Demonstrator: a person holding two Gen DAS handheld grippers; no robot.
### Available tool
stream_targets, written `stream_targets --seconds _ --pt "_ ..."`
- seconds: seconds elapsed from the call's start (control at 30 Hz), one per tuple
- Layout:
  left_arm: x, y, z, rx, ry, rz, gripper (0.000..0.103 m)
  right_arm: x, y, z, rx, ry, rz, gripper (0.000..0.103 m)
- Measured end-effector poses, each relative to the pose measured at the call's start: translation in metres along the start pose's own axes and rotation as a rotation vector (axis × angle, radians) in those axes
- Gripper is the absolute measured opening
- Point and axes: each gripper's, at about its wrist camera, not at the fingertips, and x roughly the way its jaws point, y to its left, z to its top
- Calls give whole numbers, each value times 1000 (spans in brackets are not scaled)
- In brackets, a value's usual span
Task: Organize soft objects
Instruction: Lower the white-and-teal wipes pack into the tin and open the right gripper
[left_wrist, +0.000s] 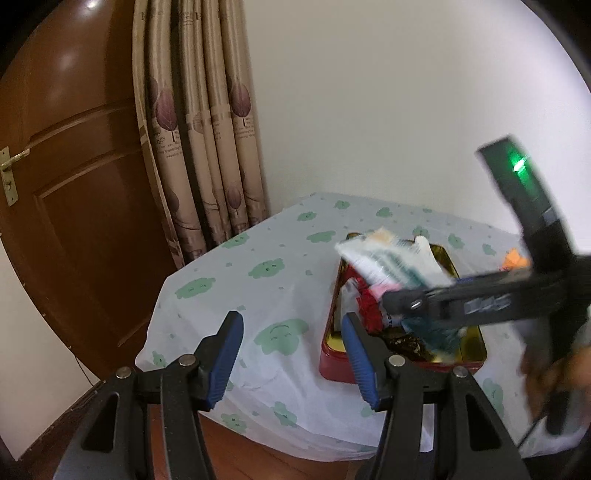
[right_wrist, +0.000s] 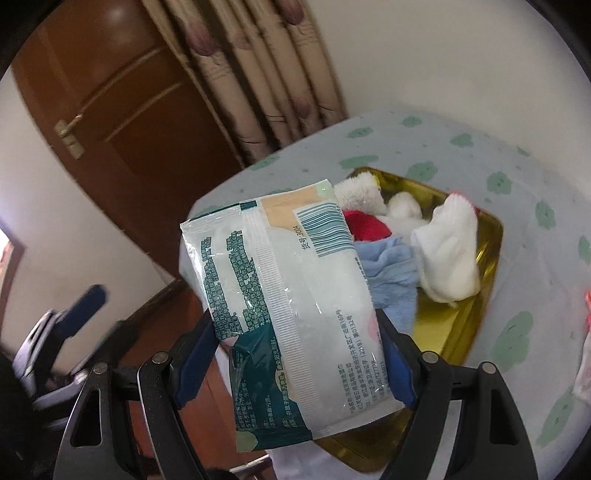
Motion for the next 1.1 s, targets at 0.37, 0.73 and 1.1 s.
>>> stream_targets --seconds 0.37,0.73,1.1 --pt "3 11 -2 -42 16 -36 57 29 -7 -5 207 -37 -141 80" --pt "0 14 -3 -62 16 -41 57 -17 -24 -7 334 -177 13 95" --pt "-10 -7 -6 9 -17 -93 57 -140 -124 -118 263 -268 -531 101"
